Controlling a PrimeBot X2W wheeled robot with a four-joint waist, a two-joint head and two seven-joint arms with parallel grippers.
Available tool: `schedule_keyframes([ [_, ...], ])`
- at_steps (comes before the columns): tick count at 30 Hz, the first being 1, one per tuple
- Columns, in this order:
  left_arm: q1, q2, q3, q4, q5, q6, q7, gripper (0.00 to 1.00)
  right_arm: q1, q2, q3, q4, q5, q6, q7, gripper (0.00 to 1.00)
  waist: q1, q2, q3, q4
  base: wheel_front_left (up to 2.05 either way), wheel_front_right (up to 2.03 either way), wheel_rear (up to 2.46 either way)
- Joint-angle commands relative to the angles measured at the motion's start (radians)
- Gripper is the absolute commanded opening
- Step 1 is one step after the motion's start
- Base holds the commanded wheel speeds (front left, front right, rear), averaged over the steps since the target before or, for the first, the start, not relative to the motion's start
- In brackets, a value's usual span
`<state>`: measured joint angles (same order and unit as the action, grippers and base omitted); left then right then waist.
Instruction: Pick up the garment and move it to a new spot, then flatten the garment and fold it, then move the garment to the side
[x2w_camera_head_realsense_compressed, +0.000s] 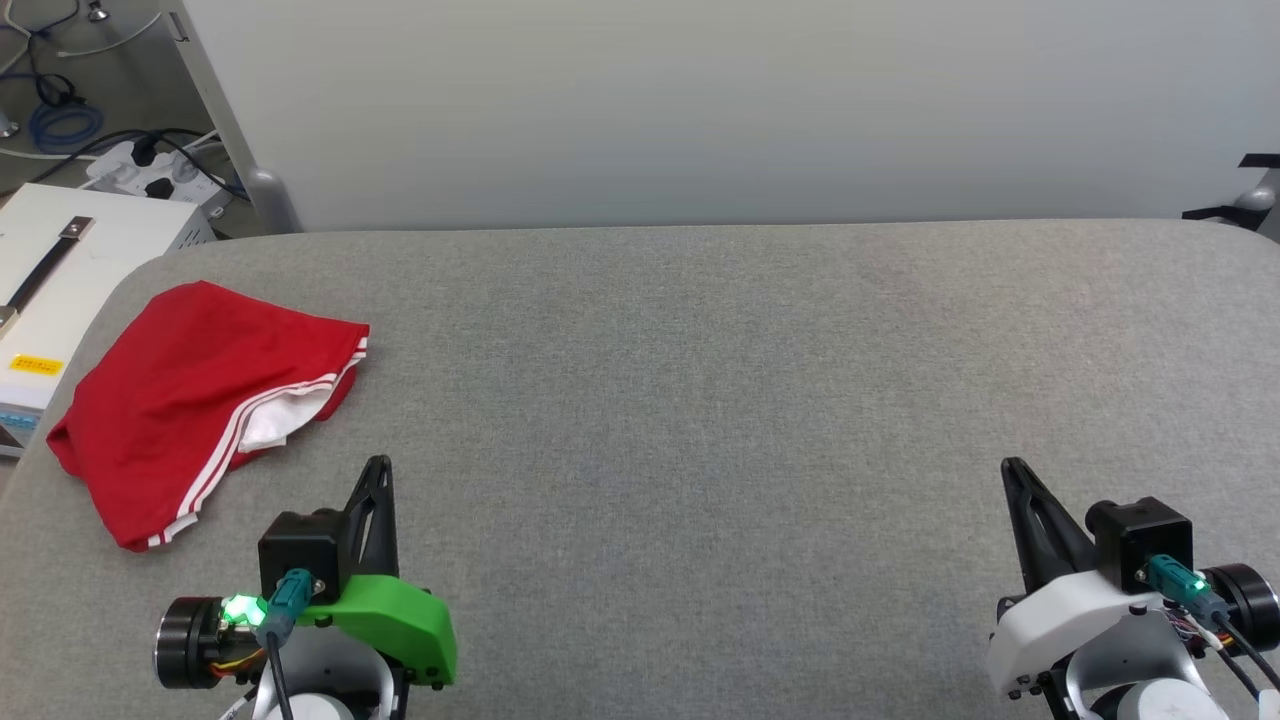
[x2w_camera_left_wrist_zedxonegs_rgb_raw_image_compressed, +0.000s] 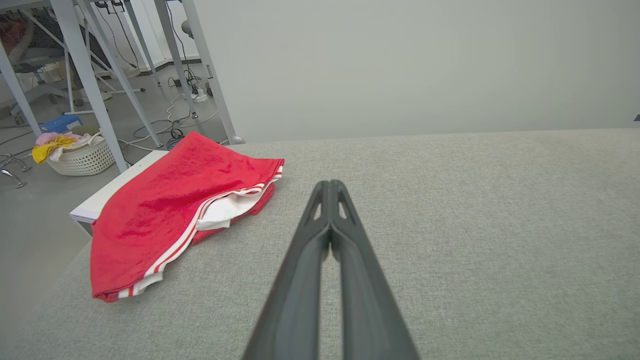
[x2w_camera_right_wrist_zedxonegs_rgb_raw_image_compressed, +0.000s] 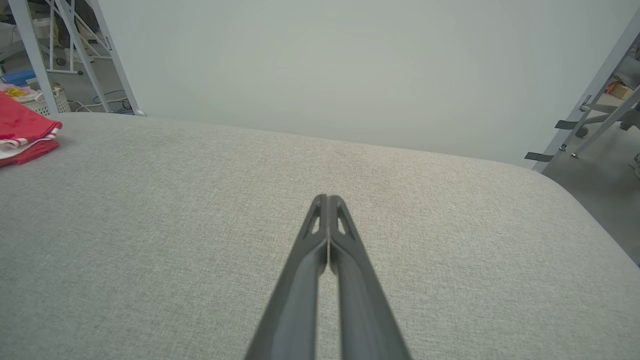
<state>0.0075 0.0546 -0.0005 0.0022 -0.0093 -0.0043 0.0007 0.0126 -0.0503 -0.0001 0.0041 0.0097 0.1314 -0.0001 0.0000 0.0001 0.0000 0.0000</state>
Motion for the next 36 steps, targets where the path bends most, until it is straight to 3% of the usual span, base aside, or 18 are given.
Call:
schedule_keyframes([
  [1, -0.008, -0.004, 0.000, -0.002, 0.009, 0.004, -0.001, 0.00, -0.013, 0.000, 0.000, -0.004, -0.010, -0.001, 0.000, 0.00, 0.0000, -0.0001, 0.000, 0.000, 0.00, 0.00, 0.00],
  [24, -0.008, -0.004, 0.000, -0.002, 0.009, 0.004, -0.001, 0.00, -0.013, 0.000, 0.000, -0.004, -0.010, -0.001, 0.000, 0.00, 0.0000, -0.0001, 0.000, 0.000, 0.00, 0.00, 0.00],
  [25, 0.000, 0.000, 0.000, 0.000, -0.001, 0.000, 0.000, 1.00, 0.000, 0.000, 0.000, 0.001, 0.001, 0.000, 0.000, 1.00, 0.0000, -0.0001, 0.000, 0.000, 0.00, 0.00, 0.00],
  [36, 0.001, 0.000, -0.004, 0.015, -0.021, -0.002, -0.018, 1.00, 0.001, 0.000, -0.007, 0.014, 0.012, 0.000, -0.018, 1.00, 0.0000, -0.0001, 0.001, -0.001, 0.00, 0.00, 0.00],
])
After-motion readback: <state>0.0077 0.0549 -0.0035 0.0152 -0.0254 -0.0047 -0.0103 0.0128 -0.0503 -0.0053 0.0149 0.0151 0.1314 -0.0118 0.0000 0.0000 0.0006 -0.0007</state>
